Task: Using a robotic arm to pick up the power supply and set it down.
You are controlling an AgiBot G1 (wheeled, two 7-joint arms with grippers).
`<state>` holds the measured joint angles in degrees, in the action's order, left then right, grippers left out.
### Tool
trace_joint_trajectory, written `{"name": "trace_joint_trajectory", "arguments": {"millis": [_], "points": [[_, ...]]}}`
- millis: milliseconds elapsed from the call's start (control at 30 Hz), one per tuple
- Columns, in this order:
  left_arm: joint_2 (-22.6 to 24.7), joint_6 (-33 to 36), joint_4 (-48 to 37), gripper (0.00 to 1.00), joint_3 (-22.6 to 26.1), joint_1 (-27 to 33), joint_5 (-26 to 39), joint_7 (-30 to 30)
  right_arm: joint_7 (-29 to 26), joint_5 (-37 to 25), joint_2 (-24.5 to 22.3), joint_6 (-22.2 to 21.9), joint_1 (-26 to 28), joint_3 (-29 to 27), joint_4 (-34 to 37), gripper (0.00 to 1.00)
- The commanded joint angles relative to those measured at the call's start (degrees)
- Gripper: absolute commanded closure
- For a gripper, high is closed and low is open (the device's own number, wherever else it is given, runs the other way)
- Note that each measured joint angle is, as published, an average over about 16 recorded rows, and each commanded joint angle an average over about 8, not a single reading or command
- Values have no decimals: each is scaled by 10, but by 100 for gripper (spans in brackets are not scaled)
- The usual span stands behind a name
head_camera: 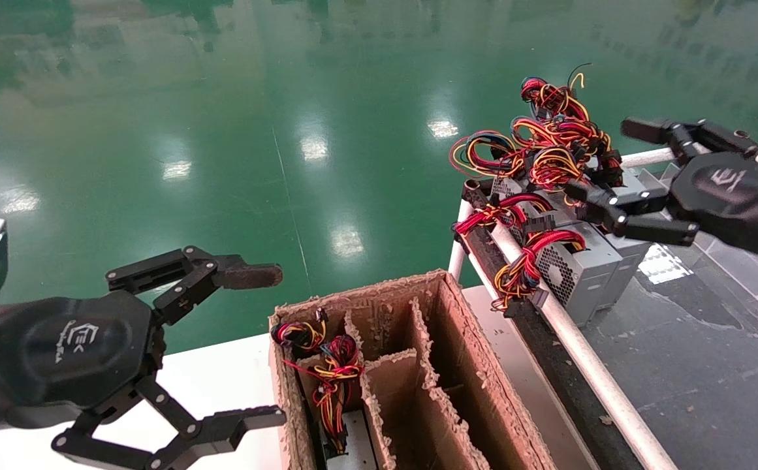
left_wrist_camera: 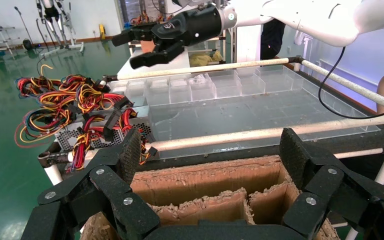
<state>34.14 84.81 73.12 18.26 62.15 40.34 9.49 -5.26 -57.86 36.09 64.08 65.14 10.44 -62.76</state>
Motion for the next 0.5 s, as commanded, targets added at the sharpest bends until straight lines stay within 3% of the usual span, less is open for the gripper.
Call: {"name": "trace_joint_trajectory", "arguments": {"millis": [33,500], "points": [[0,0,0,0,0,0,0,0,-3,8,-1,11,-2,3,-6,0],[0,0,0,0,0,0,0,0,-23,66,-4,89,-15,23,-45,0]]}}
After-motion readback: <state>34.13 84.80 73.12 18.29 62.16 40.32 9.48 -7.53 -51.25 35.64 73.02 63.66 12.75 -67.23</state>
